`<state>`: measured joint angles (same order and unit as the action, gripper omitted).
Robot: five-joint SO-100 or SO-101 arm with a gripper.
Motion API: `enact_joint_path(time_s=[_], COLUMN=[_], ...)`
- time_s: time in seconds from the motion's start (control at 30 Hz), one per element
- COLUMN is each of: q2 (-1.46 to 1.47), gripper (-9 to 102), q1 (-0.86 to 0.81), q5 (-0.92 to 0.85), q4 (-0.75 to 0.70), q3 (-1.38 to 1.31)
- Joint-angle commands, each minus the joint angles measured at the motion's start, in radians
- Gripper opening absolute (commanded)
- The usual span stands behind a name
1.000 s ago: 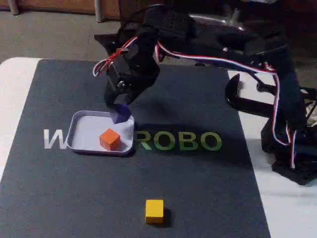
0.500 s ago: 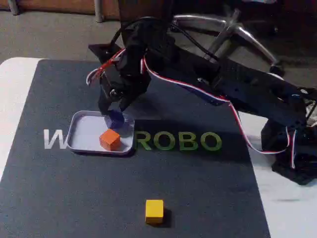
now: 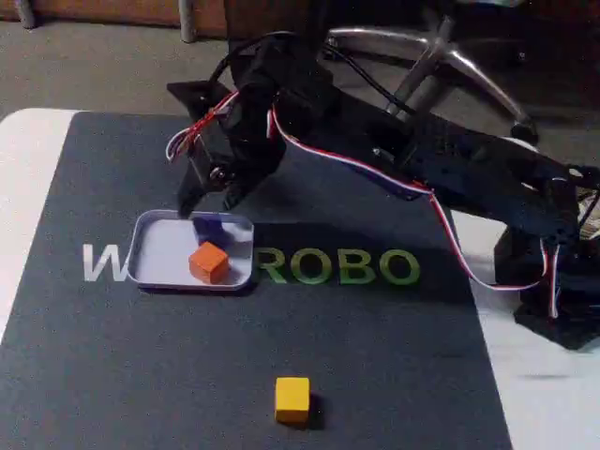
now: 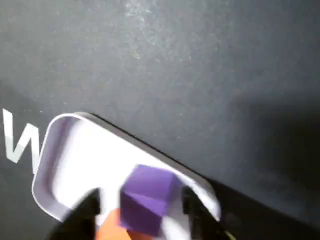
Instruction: Move blocks one by one until all three blocks are in the tray.
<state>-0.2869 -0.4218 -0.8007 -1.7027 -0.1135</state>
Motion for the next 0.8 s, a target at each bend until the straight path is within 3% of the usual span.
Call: enact_joint_path(time_s=[0.0,0.43,0.77], q2=[-0.018,-0.169,-0.485], gripper=[20,20,20], q1=[0.005,0.006,0.017], q5=[-0.011,-0.089,-0.225], q4=[-0.003,-0.008,-0.008], q3=[-0.041,-0.003,0.377])
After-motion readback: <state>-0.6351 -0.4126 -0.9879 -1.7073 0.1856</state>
